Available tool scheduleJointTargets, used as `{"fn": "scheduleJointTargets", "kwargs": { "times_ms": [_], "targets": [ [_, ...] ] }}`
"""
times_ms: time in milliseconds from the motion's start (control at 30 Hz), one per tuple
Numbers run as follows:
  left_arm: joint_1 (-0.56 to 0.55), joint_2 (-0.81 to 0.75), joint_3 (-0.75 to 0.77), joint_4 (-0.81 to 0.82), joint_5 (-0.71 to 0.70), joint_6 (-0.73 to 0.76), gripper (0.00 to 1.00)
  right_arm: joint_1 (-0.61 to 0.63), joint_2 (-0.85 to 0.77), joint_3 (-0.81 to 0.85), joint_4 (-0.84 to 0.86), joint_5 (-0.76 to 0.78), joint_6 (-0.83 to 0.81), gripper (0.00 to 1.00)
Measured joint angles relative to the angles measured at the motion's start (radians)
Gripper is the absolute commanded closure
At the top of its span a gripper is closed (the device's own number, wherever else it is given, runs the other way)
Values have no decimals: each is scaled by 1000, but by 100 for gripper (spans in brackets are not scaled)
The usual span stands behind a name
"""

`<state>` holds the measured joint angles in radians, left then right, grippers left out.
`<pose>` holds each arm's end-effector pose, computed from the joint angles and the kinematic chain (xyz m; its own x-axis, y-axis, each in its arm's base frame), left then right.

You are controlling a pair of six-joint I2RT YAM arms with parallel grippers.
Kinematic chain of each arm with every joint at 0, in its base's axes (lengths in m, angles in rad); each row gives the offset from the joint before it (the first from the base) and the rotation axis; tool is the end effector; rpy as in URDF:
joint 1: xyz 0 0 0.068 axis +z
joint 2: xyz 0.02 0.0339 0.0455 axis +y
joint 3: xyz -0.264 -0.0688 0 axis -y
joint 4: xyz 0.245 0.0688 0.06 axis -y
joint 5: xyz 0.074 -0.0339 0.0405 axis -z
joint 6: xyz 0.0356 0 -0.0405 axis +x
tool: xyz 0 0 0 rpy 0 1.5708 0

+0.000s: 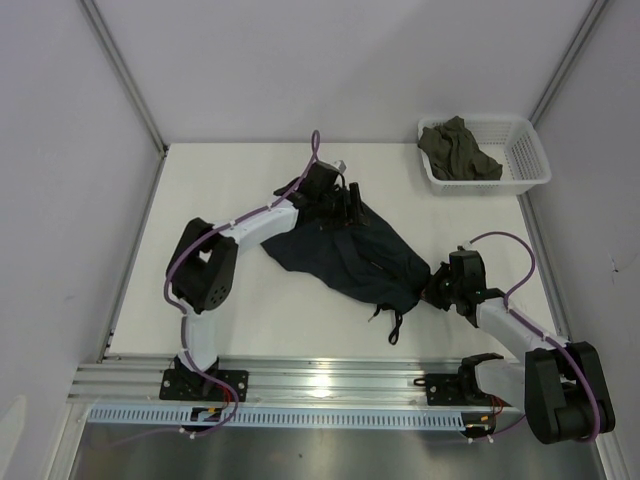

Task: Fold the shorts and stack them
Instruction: Fold the shorts

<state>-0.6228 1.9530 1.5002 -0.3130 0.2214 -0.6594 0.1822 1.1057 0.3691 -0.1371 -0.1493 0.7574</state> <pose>0.3556 -0.2650 0.2299 -0.8724 -0.1094 -0.4765 0.2065 0.8010 -0.5619 0.1893 0.0403 0.1456 -0.7355 0.5553 -0.3881 0.3196 0.7895 0.5239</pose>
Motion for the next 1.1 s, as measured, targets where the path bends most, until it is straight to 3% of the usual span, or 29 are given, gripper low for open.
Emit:
{"fn": "scheduleJointTargets", "kwargs": {
  "times_ms": [233,500,767,1100],
  "targets": [
    [-35,77,47,34,3,-73,30,0,0,0,0,0,0,100],
    [-50,109,45,34,-32,-163,24,0,0,0,0,0,-2,100],
    [-51,111,45,-20,-117,-239,25,0,0,0,0,0,-2,100],
    [-54,199,98,-50,-146,-295,33,0,0,0,0,-1,-8,100]
  ]
}}
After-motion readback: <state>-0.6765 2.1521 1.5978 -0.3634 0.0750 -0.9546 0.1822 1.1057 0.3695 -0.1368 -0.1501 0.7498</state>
